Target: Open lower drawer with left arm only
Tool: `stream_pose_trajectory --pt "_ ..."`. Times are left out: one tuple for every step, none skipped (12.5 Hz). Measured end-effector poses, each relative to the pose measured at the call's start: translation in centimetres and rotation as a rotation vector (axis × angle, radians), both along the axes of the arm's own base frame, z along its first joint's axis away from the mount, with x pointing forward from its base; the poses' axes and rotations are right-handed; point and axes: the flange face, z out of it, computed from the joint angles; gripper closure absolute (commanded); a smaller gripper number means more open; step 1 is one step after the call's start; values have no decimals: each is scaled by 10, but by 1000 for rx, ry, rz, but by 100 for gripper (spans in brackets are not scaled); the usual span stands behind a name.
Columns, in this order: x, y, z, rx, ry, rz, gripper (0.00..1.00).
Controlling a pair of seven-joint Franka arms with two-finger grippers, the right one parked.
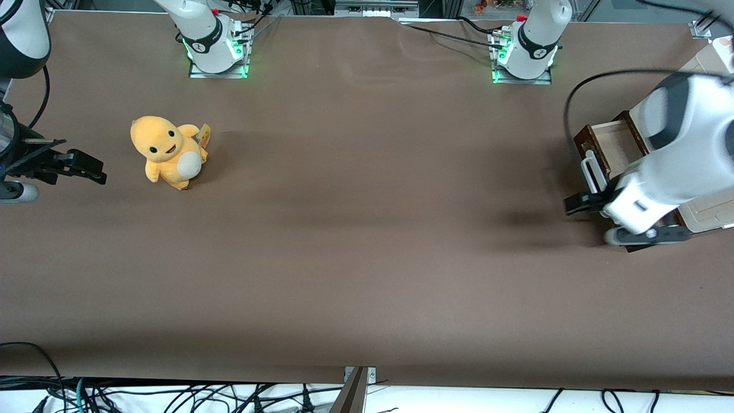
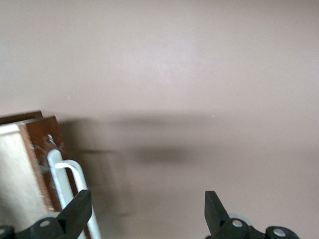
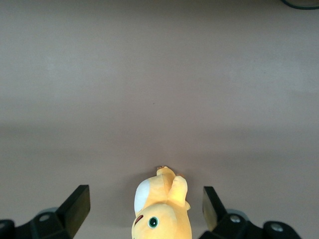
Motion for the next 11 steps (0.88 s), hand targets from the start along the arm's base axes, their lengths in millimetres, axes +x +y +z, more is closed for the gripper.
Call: stream_pose_trajectory --pt "-6 12 18 -4 -24 -44 0" --pt "-14 19 35 -4 -39 -90 0" --pt "-23 21 51 -6 -42 -133 0" --pt "-33 22 63 -9 -31 -162 0" --pt "-42 22 71 -12 -12 -182 0" --pt "-51 23 77 -16 8 -199 0" --pt "-58 24 82 -16 25 -215 0" --pt "-64 25 86 -13 38 -223 0" --pt "-68 26 89 -11 49 -224 0" --pt "-72 27 89 -11 57 -225 0" --pt "-75 27 85 -13 70 -225 0"
